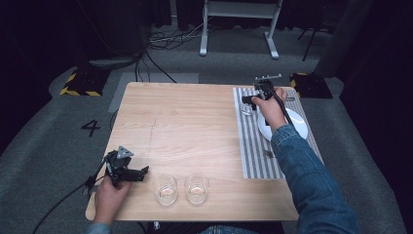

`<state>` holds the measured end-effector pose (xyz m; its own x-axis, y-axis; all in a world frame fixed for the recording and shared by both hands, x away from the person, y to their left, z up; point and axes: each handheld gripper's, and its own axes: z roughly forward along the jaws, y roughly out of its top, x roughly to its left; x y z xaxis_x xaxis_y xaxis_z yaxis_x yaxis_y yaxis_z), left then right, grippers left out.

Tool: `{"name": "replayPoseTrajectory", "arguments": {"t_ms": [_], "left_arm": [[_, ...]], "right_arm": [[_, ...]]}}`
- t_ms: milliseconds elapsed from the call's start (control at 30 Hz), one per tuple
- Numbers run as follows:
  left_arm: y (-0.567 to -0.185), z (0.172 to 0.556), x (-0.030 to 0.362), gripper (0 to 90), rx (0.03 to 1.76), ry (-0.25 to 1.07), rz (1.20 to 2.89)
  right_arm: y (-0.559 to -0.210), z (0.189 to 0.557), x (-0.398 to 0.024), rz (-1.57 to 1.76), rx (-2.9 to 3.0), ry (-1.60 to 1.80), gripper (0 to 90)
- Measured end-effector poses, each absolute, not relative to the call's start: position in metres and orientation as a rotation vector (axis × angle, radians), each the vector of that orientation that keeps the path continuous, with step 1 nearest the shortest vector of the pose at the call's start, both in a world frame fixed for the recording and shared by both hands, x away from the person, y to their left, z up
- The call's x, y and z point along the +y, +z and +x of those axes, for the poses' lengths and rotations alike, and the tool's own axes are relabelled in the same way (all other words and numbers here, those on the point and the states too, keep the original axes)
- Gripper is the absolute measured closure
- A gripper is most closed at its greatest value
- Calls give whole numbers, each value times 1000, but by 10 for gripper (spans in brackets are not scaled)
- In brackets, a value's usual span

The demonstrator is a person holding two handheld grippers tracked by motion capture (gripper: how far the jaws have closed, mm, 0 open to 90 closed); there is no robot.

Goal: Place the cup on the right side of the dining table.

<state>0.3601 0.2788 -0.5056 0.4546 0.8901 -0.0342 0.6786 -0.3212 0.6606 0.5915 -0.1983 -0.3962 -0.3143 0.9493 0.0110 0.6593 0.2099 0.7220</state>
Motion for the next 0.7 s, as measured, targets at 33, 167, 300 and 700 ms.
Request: {"name": "replayPoseTrajectory", "arguments": {"t_ms": [33, 167, 300, 700], "left_arm": [[-506, 360, 279, 4, 1304, 451, 2099], [-506, 360, 279, 4, 1304, 451, 2099], [-506, 361, 279, 4, 1298, 451, 2103], [-506, 360, 279, 4, 1301, 450, 2102]], "right_arm": [[-395, 588, -199, 1487, 2056, 890, 163], [-388, 576, -201, 1463, 2079, 912, 163], [-380, 564, -202, 1437, 2103, 948, 163], [-346, 526, -206, 1362, 2170, 982, 164]]}}
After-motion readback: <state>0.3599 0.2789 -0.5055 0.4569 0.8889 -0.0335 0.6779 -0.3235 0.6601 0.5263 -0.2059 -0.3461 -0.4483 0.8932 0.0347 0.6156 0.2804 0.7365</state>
